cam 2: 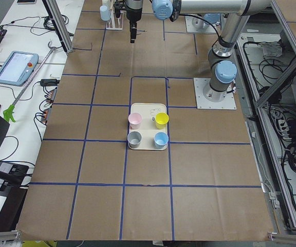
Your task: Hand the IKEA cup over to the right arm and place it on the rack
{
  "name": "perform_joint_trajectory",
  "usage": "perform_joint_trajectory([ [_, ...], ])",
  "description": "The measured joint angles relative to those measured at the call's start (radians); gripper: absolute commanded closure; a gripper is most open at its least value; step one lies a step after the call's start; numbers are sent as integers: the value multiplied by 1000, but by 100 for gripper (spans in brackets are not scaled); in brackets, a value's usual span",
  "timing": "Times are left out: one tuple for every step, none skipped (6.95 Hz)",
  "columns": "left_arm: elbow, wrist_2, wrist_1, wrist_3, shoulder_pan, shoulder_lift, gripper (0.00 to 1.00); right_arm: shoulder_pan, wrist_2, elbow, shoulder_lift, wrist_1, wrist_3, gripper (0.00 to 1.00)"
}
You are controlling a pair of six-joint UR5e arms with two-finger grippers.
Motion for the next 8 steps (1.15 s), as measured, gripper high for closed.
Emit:
perform_joint_trajectory([
  [1,0,0,0,0,0,0,10,-6,3,-7,12,9,0],
  [3,0,0,0,0,-1,0,4,-9,5,-9,17,8,0],
  [4,0,0,0,-1,-1,0,-16,-12,6,-14,23,4,0],
  [5,0,0,0,-1,-1,0,-39,-14,7,-21,37,-7,0],
  [6,0,0,0,-1,-1,0,-54,-13,10,-36,56,-29,0],
  [6,0,0,0,-1,-1,0,-62,-12,23,-57,66,-43,0],
  [6,0,0,1,-1,-1,0,-70,-10,48,-79,68,-50,0],
  [6,0,0,1,-1,-1,0,-83,-9,74,-96,67,-60,0],
])
